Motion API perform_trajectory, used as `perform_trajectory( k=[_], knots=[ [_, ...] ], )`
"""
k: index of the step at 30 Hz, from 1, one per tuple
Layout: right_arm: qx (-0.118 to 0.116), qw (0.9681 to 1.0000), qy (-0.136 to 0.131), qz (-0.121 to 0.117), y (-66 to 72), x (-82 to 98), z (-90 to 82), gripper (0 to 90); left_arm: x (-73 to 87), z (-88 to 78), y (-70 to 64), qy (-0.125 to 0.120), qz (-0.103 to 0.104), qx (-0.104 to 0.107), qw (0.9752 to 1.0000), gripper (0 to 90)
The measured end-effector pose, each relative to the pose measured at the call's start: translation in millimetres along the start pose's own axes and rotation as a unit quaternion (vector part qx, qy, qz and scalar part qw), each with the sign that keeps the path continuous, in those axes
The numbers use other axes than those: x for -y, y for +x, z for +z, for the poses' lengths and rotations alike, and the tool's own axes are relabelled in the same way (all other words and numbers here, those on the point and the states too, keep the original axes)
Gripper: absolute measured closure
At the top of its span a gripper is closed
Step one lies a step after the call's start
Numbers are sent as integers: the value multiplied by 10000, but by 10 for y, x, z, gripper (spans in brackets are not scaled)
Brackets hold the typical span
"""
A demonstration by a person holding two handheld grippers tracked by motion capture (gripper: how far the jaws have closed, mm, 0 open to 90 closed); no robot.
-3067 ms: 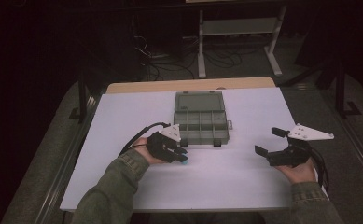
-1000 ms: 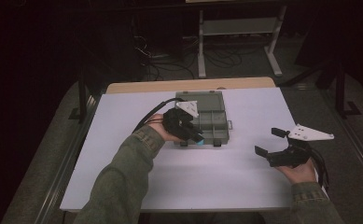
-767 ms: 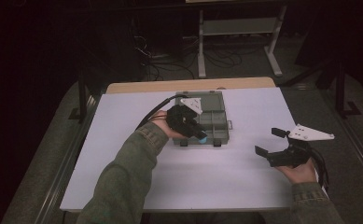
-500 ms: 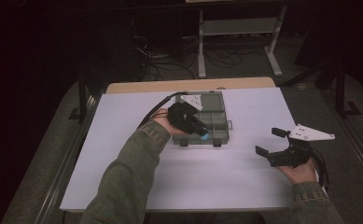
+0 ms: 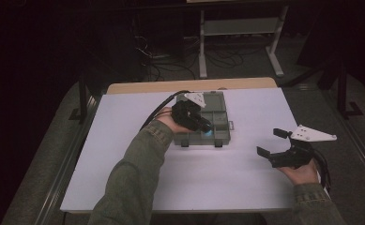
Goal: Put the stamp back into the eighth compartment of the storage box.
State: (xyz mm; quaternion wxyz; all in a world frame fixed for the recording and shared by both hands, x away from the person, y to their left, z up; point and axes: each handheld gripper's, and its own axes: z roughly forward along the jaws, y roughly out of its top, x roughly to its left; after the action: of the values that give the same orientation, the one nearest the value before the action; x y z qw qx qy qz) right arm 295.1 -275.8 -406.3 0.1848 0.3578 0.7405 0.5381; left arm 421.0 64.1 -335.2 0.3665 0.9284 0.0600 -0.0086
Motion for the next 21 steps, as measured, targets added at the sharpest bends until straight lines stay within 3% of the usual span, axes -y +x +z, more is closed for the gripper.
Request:
perform_trajectory(
  k=[13, 21],
  knots=[
    [-13, 10000, -43, -7, -2, -4, -8, 0, -152, 157, 59, 11, 130, -173, 9998, 720],
    [-17, 10000, -62, 2, -12, -4, -10, 0, -213, 283, 95, -57, 123, -165, 9998, 720]
  ],
)
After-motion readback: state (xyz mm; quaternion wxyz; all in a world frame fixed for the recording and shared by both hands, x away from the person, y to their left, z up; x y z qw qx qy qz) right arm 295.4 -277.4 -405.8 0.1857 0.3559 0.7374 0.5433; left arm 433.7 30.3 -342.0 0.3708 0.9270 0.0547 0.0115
